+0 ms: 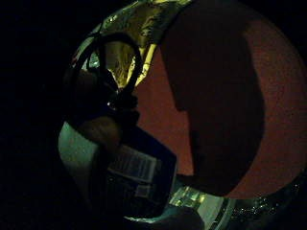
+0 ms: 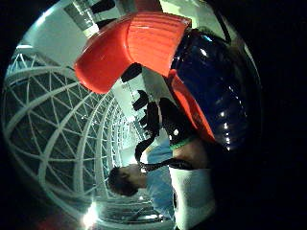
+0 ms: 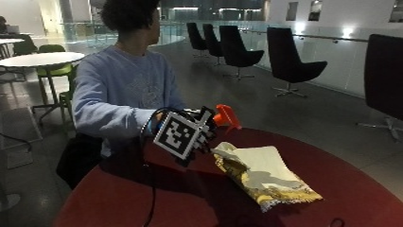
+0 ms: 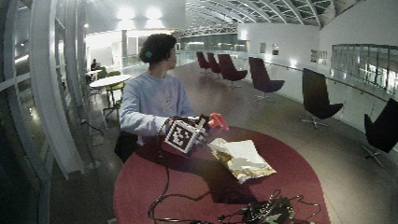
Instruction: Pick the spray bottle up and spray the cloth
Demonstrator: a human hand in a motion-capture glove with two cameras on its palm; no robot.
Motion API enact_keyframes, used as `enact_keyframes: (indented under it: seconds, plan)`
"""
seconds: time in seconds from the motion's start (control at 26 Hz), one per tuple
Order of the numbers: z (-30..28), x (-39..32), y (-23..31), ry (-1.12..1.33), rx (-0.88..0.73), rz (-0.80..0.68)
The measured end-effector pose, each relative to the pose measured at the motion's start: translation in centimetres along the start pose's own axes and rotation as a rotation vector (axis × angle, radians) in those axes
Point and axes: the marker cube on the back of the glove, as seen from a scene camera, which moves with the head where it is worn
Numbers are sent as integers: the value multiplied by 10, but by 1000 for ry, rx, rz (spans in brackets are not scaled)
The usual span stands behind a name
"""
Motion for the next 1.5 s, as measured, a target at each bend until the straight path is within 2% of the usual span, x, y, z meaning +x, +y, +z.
enact_keyframes:
  seconds: [1.5]
  plan:
    - [-6,0,3,-8,24,82]
